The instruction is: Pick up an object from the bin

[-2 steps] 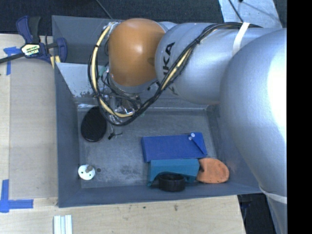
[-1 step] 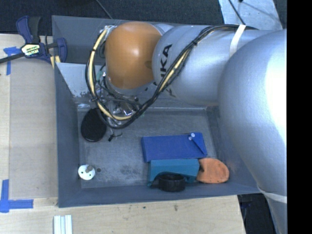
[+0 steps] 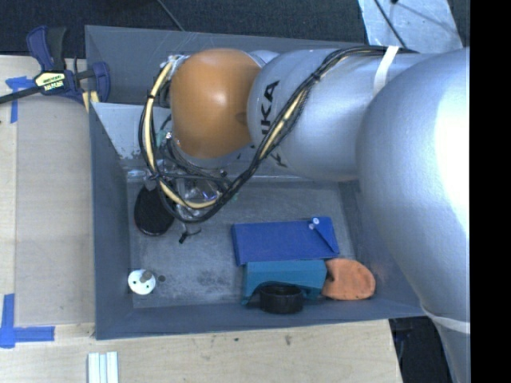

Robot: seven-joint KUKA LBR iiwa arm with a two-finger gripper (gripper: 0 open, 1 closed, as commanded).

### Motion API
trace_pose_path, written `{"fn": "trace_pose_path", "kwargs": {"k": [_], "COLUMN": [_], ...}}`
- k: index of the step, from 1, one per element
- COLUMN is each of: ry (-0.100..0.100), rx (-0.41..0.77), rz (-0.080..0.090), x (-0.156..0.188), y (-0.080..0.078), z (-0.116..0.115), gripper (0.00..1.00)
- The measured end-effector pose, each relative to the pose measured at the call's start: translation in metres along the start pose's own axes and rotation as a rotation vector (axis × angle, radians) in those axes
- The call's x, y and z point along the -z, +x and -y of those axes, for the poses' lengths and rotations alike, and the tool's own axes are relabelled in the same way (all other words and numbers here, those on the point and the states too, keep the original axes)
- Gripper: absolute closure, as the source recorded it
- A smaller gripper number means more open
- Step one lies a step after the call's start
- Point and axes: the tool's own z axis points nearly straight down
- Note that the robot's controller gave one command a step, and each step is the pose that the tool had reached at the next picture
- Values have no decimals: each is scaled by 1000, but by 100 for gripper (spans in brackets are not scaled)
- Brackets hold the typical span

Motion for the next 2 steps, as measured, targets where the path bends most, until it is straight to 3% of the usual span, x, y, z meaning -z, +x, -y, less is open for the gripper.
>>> {"fn": "trace_pose_path", "kwargs": {"k": [2], "ry": [1], "rx": [-26], "rz": [12], "x": [-48], "y": [-9], "z": [-8], "gripper": [0]}}
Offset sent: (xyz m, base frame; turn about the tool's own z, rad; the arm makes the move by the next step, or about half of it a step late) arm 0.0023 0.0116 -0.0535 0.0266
